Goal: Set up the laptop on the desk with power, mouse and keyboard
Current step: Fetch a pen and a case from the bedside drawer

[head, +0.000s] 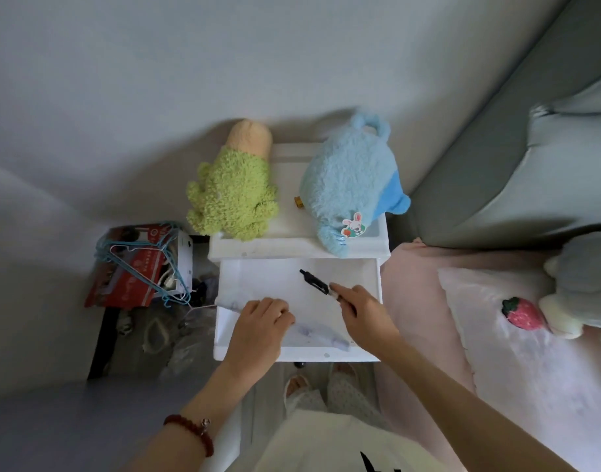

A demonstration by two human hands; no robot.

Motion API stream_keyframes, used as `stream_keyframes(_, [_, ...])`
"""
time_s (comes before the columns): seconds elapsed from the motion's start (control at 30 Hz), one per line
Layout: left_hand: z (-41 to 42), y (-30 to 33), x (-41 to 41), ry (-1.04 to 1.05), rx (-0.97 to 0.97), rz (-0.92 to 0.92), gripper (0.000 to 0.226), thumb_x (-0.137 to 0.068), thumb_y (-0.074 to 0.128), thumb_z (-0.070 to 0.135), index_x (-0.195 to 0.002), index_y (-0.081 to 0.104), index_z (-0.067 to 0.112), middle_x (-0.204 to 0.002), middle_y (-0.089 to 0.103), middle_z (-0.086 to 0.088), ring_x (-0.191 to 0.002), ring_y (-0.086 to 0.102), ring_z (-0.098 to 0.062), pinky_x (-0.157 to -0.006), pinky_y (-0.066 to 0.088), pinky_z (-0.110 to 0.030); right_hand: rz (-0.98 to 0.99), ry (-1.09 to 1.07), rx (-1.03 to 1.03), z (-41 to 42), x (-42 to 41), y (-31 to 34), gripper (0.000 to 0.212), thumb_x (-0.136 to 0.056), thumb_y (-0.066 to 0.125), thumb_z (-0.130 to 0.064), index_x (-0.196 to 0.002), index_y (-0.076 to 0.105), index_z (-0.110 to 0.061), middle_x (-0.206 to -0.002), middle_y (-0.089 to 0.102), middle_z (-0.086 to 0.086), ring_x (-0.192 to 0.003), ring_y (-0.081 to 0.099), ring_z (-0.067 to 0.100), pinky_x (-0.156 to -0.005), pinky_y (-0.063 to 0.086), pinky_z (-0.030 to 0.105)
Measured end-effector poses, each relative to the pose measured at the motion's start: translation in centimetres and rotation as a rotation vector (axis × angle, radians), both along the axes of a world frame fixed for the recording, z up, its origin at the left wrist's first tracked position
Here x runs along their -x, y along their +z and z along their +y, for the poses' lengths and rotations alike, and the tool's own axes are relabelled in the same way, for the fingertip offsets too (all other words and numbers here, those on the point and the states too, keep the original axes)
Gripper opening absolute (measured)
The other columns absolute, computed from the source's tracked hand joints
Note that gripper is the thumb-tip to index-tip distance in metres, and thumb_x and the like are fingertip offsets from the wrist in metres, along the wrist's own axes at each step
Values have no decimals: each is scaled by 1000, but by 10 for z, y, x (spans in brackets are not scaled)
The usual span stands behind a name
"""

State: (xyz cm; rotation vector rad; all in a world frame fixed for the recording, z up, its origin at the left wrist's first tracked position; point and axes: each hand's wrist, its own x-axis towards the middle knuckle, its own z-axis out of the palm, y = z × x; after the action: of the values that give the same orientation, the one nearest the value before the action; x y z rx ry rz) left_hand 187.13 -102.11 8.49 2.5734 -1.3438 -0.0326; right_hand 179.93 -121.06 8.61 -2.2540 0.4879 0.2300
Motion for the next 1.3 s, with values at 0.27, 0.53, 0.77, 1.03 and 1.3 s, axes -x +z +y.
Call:
stream_keyframes(0.27, [-5,33,9,-75,14,-48,28,-54,76,-1,-77,67,13,-103,71,-5,-96,67,-19,-95,48,-40,90,85,-282,5,-11,37,27,-88,58,-17,-102,39,-29,-88,62,-8,-74,59,4,-65,47,8])
stream_keyframes(0.53, [0,50,0,-55,27,-146,38,-62,55,-2,-99,54,9,-87,68,-7,-74,64,-23,-68,55,-31,-29,16,-251,-6,-11,53,18,-94,47,-24,-108,57,-20,-94,65,-5,-82,59,5,-68,42,5])
stream_keyframes(0.77, [20,61,-15,257,-112,-306,28,-72,52,-1,-94,65,9,-75,61,-5,-64,60,-23,-61,51,-34,82,-35,-4,-1,-5,20,26,-96,38,-24,-119,49,-18,-117,61,4,-97,59,20,-84,48,30])
stream_keyframes(1.03, [59,41,-2,587,-56,-331,28,-78,64,1,-105,61,7,-88,68,-8,-77,63,-27,-68,47,-38,50,1274,594,33,17,-38,65,-91,51,-14,-143,16,-31,-157,5,5,-137,25,32,-101,37,47])
stream_keyframes(1.3, [68,51,0,704,39,-323,39,-97,25,7,-107,62,7,-88,67,-7,-77,63,-27,-69,46,-39,-152,1346,953,16,-16,-28,55,-64,77,-38,-116,62,-30,-140,48,-7,-126,49,17,-98,47,43])
